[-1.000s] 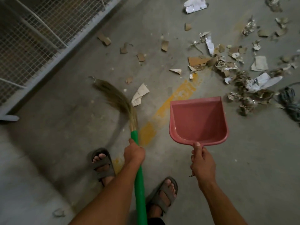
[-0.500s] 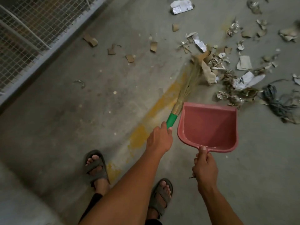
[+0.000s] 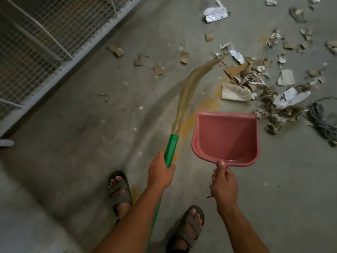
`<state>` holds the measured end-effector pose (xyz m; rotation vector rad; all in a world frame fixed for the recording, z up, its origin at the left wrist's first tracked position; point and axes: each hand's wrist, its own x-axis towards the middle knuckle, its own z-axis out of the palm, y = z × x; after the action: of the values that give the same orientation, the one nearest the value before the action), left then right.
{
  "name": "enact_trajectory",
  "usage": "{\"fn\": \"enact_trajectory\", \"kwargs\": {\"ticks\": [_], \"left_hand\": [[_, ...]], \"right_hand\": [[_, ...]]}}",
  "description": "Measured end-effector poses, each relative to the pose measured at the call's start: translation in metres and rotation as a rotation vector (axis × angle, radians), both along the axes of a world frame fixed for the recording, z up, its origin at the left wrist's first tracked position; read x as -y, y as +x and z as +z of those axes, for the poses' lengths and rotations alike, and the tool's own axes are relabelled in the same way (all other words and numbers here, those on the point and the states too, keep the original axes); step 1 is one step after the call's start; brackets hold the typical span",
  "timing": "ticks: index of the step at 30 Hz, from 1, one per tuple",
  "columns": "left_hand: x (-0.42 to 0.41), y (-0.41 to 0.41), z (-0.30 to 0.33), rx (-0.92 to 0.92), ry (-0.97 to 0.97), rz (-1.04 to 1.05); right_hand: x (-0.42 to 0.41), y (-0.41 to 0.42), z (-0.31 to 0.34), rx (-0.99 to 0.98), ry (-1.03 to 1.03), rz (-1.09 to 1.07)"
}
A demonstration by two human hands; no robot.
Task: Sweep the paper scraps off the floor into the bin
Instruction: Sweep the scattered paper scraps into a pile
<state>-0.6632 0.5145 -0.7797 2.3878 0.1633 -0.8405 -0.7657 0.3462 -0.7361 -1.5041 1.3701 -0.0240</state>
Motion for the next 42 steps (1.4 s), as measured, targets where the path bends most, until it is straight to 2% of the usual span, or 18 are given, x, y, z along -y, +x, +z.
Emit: {"fn": "enact_trajectory", "kwargs": {"ticks": [3, 10, 15, 21, 25, 32, 34, 38, 42], "left_hand": [[-0.033, 0.006, -0.004, 0.046, -0.056, 0.141], [-0.114, 0.037, -0.03, 0.096, -0.04, 0.494], [-0.159, 0.07, -0.041, 0.086, -0.061, 0.87], [-0.2, 0.108, -0.07, -0.013, -0.074, 1.153], [-0.209, 0.134, -0.089, -0.083, -0.068, 1.079], [-0.185, 0.147, -0.097, -0.129, -0.052, 0.527], [-0.183, 0.142, -0.094, -0.112, -0.059, 0.446], [-0.193, 0.113, -0.081, -0.04, -0.061, 0.49], [-0.225, 0.078, -0.078, 0.043, -0.016, 0.713]], "right_hand": [[-0.014, 0.011, -0.003, -0.004, 0.01, 0.032], [-0.052, 0.053, -0.011, 0.0, 0.039, 0.133], [-0.086, 0.088, -0.015, 0.022, 0.068, 0.184], [-0.119, 0.114, -0.028, 0.022, 0.07, 0.29], [-0.131, 0.123, -0.038, 0.012, 0.063, 0.326], [-0.142, 0.134, -0.052, -0.042, 0.048, 0.304], [-0.146, 0.138, -0.051, -0.045, 0.051, 0.295], [-0.157, 0.148, -0.048, -0.06, 0.048, 0.319], [-0.174, 0.161, -0.044, -0.048, 0.062, 0.371]]}}
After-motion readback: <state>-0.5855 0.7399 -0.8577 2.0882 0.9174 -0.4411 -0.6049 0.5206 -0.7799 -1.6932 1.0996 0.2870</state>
